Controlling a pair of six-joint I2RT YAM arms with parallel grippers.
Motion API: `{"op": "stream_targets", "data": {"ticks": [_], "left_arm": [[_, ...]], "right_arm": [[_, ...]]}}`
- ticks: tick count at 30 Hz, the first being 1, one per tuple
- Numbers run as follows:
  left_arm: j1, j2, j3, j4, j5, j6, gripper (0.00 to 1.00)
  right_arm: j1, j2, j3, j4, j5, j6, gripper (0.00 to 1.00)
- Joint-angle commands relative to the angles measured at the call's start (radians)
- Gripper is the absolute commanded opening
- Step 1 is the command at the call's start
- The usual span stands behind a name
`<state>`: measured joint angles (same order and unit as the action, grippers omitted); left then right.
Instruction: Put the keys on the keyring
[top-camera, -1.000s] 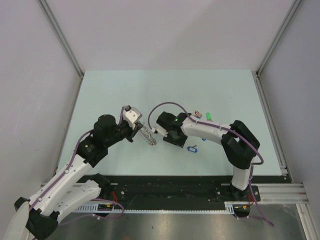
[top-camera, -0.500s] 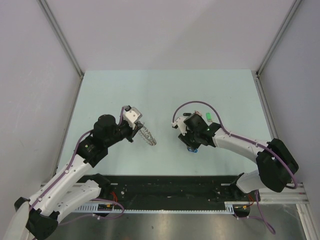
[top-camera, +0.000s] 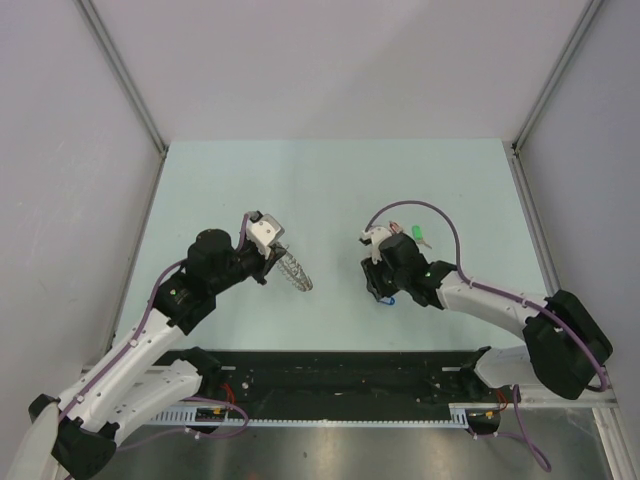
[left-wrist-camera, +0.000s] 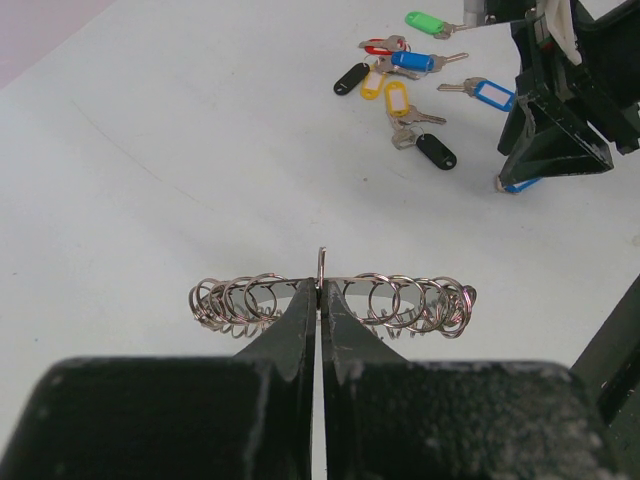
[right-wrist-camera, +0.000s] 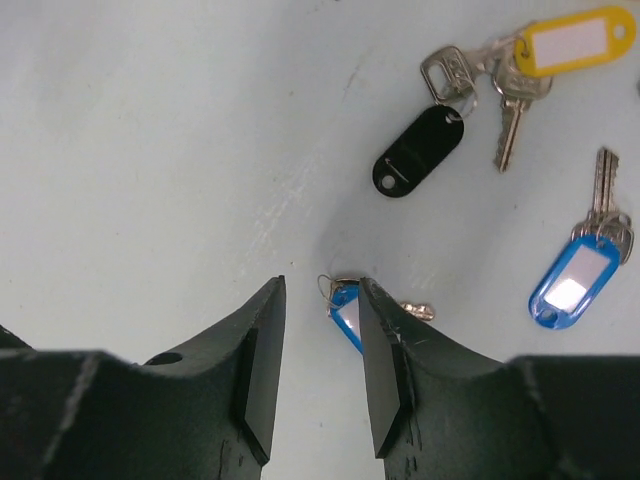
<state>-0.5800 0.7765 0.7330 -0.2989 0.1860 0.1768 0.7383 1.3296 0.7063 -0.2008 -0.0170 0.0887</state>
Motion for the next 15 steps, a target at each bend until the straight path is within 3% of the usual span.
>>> {"op": "stream_targets", "data": {"ticks": [1, 15], "left_arm": [[0.005, -0.010, 0.040, 0.050, 0.007, 0.018, 0.00], [0.005, 0.001, 0.039, 0.050, 0.013, 0.018, 0.00]], "right_arm": [[0.009, -0.052, -0.060, 0.069, 0.083, 0.164, 0.40], [0.001, -0.009, -0.125, 0.146, 0.088, 0.172, 0.31]]}}
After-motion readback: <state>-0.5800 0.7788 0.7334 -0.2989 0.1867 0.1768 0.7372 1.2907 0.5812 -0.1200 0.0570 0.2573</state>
